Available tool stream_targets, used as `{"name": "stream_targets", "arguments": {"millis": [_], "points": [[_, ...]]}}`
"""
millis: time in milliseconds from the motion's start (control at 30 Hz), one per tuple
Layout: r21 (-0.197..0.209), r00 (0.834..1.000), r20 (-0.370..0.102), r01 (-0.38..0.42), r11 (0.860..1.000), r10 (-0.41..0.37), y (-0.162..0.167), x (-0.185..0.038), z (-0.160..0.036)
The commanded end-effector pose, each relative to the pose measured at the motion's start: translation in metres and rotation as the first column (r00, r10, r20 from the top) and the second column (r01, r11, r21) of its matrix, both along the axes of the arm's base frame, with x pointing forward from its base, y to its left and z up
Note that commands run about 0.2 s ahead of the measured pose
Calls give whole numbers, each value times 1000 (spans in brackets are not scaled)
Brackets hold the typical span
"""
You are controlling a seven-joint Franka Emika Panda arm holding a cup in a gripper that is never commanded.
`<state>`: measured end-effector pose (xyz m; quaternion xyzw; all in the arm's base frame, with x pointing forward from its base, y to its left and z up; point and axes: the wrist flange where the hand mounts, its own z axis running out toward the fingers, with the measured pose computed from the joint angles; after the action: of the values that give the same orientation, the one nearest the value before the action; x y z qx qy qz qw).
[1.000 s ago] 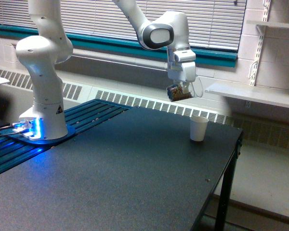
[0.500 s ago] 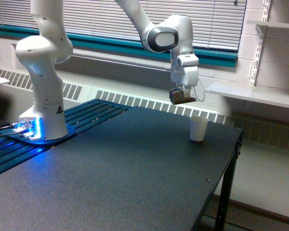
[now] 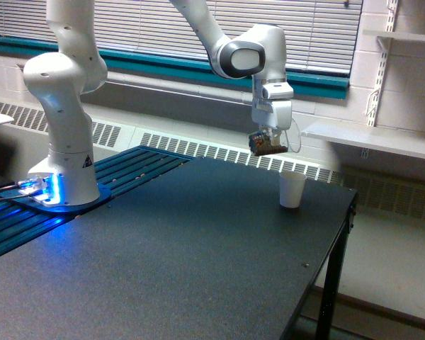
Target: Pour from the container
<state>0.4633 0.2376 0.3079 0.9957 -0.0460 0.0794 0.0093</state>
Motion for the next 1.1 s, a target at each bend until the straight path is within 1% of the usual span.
{"name": "stream_targets", "arguments": {"millis": [33, 233, 633, 1100], "points": [[-14, 1000, -3, -13, 1000, 13, 7, -2, 3], [-27, 999, -15, -28, 999, 28, 9, -5, 1], [-55, 999, -30, -30, 998, 29, 13, -6, -1], [-89, 999, -54, -15, 996, 10, 16, 1, -3]]}}
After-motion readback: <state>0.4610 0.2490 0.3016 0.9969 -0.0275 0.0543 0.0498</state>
